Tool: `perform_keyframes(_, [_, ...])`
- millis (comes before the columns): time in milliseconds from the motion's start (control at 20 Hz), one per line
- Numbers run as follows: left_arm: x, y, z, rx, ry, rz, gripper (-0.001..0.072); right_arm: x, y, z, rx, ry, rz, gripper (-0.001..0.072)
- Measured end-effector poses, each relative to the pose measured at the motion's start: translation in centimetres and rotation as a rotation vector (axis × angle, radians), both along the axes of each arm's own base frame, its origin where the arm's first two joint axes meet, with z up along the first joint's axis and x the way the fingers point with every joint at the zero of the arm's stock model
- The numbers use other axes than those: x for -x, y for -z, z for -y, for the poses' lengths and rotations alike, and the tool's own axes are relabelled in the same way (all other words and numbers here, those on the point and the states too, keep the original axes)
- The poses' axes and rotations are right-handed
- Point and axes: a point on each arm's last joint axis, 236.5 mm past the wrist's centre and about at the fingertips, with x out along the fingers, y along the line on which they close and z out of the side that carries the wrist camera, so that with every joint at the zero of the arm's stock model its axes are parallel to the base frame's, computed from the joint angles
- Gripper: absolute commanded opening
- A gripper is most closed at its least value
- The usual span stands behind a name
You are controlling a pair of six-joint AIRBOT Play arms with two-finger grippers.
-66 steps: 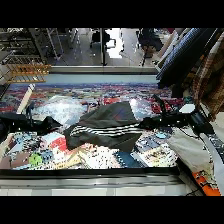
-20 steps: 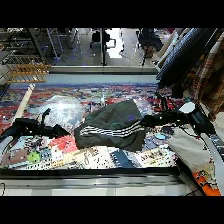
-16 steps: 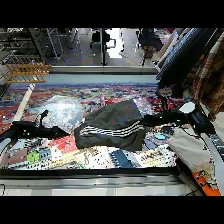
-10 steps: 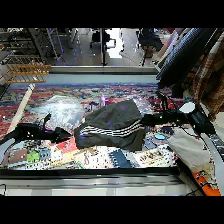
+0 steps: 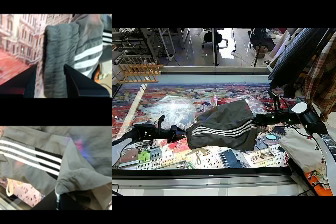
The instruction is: Fold the clothes and pants, and hang the long-sleeved shirts on hangers.
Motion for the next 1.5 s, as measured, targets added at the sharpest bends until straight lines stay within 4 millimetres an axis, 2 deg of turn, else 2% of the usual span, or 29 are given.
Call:
perform_keyframes(100, [-0.3,0.1,1.0,-0.013,0.004,-0.008,0.0365,0.0,0.0,0.0,0.0,0.001,0.0,0.0017])
perform_keyframes(150, [-0.5,0.2,1.5,-0.02,0.006,-0.01,0.0322,0.0,0.0,0.0,0.0,0.0,0.0,0.0017])
perform_keyframes(200, [-0.7,0.2,2.0,-0.033,0.012,-0.005,0.0133,0.0,0.0,0.0,0.0,0.001,0.0,0.0017])
perform_keyframes(250, [-0.9,0.4,2.2,-0.055,0.019,0.002,0.0012,0.0,0.0,0.0,0.0,0.001,0.0,0.0017])
perform_keyframes(500, [-1.6,-0.6,2.4,-0.079,0.045,0.06,0.0009,0.3,-0.2,-0.1,-0.001,-0.011,-0.005,0.0016])
perform_keyframes(700, [-2.1,-5.3,1.6,-0.066,0.087,0.211,0.0008,0.7,-1.4,0.1,0.014,-0.021,0.029,0.0016])
perform_keyframes(850, [-2.7,-10.4,0.3,-0.068,0.084,0.351,0.0007,1.2,-3.8,0.6,0.053,-0.029,0.099,0.0016])
perform_keyframes(1000, [-2.9,-16.8,-1.0,-0.071,0.072,0.511,0.0007,1.5,-8.3,1.3,0.107,-0.035,0.229,0.0016])
perform_keyframes(1100, [-3.1,-22.1,-1.8,-0.063,0.042,0.632,0.0007,1.9,-12.5,1.8,0.151,-0.033,0.344,0.0016])
perform_keyframes(1300, [-2.7,-33.7,-3.6,-0.032,-0.058,0.879,0.0007,3.5,-22.0,3.7,0.279,0.002,0.61,0.0016])
perform_keyframes(1500, [0.3,-43.6,-4.4,-0.068,-0.102,1.092,0.0007,7.0,-31.3,5.4,0.392,0.061,0.859,0.0016])
